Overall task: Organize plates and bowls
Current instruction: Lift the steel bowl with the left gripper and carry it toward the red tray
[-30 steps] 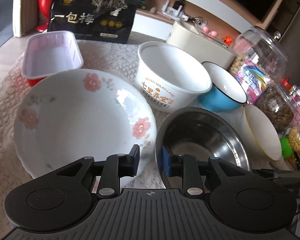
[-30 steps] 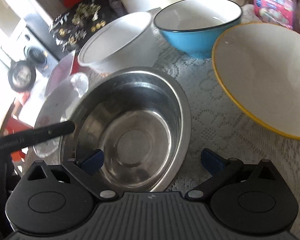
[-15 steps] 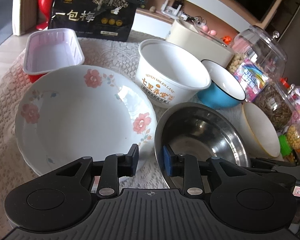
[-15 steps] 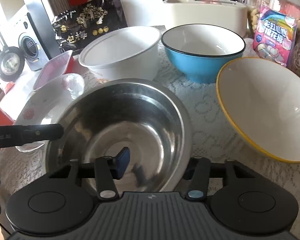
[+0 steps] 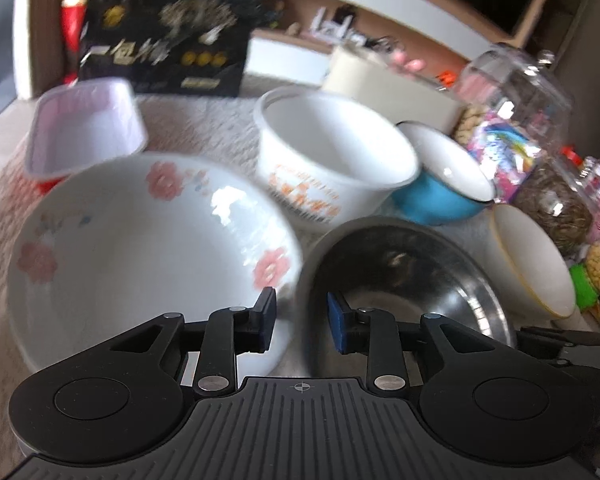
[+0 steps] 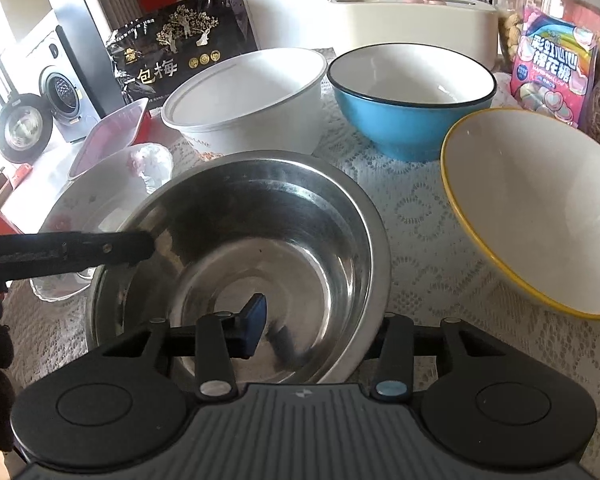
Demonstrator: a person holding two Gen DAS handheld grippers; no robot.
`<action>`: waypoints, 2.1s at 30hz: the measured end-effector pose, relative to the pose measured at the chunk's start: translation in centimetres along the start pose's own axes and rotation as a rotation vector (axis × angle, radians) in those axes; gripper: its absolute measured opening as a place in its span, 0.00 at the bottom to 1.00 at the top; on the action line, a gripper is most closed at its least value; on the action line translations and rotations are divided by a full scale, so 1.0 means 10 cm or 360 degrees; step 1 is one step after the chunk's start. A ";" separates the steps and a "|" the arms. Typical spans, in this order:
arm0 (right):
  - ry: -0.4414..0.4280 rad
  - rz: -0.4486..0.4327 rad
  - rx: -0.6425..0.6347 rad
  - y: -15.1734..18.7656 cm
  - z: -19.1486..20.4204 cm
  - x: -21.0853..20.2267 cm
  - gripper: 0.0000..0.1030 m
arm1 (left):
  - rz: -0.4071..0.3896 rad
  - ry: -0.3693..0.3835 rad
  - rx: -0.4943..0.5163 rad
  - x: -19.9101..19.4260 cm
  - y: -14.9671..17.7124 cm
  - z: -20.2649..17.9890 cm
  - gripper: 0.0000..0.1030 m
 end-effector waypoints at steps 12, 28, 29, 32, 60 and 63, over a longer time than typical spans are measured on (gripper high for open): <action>0.0043 -0.0216 -0.0193 -0.26 0.36 -0.41 0.42 | -0.0223 0.0102 -0.0209 -0.52 -0.25 0.22 0.30; -0.0250 -0.0070 -0.0389 -0.47 1.50 0.52 0.46 | -0.0209 -0.0462 -0.0277 -0.52 -0.22 1.34 0.19; -0.0244 -0.0073 -0.0410 -0.47 1.51 0.55 0.46 | -0.0213 -0.0471 -0.0262 -0.51 -0.22 1.35 0.18; -0.0229 -0.0093 -0.0449 -0.47 1.52 0.57 0.46 | -0.0227 -0.0502 -0.0206 -0.50 -0.22 1.35 0.18; -0.0401 0.0124 -0.0076 -0.39 1.07 0.64 0.54 | 0.0077 -0.0273 -0.0435 -0.13 -0.04 1.30 0.46; -0.0344 0.0098 -0.0073 -0.35 0.92 0.54 0.55 | 0.0122 -0.0192 -0.0410 -0.06 0.00 1.11 0.46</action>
Point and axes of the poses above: each gripper's, at about its wrist camera, not at the fingertips, and x roughly the way its jaws point, z to its left, y to its underside, the point moved 6 cm from there along x, roughly the way its jaws point, and after that the axes turned 9 degrees about -z, right-handed, at the moved point
